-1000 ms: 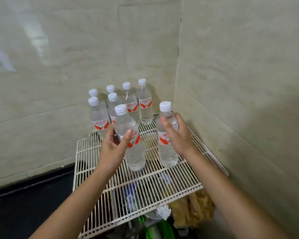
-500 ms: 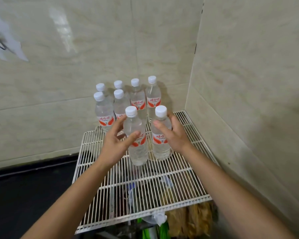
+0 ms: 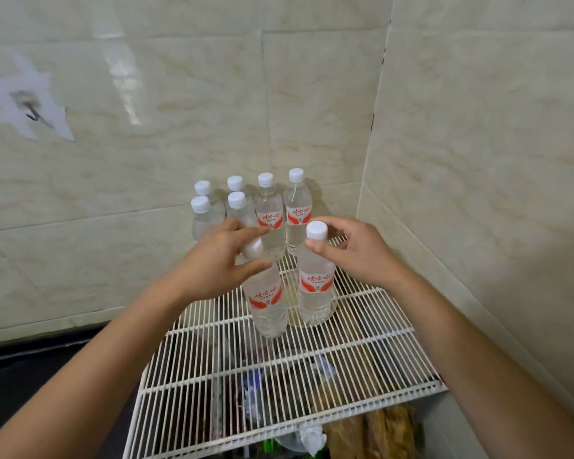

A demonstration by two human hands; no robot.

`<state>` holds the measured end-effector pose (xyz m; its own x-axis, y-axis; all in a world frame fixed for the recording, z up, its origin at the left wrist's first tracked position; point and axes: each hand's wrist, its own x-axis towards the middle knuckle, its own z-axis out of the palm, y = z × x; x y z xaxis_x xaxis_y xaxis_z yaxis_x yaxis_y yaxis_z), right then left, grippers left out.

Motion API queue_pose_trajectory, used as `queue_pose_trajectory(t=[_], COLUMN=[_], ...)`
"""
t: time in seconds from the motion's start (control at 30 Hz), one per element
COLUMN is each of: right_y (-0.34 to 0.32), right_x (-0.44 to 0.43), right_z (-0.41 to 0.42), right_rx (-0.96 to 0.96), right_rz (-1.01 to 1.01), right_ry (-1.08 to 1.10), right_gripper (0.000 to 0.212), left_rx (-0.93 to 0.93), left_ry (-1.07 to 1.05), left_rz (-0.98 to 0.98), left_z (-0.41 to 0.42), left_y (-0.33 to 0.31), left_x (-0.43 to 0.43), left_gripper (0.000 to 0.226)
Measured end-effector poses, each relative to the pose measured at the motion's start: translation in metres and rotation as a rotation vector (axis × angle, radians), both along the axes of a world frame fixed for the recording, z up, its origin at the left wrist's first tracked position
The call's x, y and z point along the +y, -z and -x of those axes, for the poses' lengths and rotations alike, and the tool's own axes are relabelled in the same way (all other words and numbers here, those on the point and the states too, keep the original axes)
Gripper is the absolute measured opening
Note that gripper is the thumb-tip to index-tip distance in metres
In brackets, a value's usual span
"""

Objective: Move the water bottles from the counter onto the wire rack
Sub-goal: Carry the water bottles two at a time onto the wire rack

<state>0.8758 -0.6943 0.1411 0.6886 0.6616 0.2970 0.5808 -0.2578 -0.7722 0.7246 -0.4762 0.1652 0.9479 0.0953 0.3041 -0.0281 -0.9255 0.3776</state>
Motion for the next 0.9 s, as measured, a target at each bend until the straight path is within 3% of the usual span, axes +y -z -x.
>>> queue_pose_trajectory(t=[0.07, 0.23, 0.37, 0.7, 0.9], right_y=[-0.007, -0.022, -0.028, -0.025, -0.024], right_x=[-0.002, 0.008, 0.027, 0.079, 0.086], right_z=[-0.003, -0.015, -0.038, -0.076, -0.082], right_rx=[-0.013, -0.032, -0.090, -0.102, -0.093], right_rz=[0.024, 0.068, 0.085, 0.160, 0.174], right_ry=[-0.008, 0.008, 0.055, 0.074, 0.091], right_gripper=[0.045, 0.031, 0.025, 0.024, 0.038], left_rx=[0.075, -0.067, -0.149, -0.092, -0.088], left_ry=[0.044, -0.026, -0.076, -0.180, -0.216], left_rz=[0.025, 0.232, 0.314, 0.052, 0.075], left_z=[-0.002, -0.030, -0.056, -0.103, -0.114], left_y=[-0.007, -0.010, -0.015, -0.019, -0.009], left_x=[0.005, -0.002, 0.000, 0.029, 0.038], left_gripper=[0.053, 0.038, 0.039, 0.040, 0.042])
